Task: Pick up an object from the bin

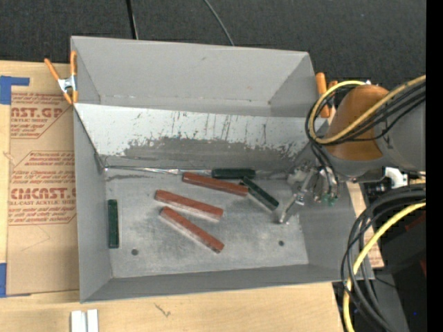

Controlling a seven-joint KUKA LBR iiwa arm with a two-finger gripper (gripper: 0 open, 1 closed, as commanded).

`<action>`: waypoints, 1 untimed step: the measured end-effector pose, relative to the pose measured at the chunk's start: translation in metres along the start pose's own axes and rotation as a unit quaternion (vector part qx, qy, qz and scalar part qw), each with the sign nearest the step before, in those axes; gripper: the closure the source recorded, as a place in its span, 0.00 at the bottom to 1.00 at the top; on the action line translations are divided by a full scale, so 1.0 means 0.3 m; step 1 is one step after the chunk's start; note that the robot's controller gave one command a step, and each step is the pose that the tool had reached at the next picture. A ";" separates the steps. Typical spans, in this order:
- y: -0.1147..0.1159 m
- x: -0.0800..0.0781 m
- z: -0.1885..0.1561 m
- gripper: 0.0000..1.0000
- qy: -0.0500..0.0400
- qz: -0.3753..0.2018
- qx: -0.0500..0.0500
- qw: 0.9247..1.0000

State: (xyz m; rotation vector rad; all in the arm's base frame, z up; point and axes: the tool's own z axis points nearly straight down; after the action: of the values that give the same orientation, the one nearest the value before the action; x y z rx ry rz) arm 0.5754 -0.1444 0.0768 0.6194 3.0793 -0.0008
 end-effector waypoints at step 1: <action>0.218 0.067 0.001 1.00 -0.008 -0.078 -0.001 0.997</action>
Offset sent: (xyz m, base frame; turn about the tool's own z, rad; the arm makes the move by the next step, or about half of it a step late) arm 0.0000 0.0000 0.0000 0.0000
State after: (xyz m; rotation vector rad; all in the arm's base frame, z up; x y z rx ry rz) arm 0.5820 -0.0763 0.0763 0.3752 3.1031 -0.0021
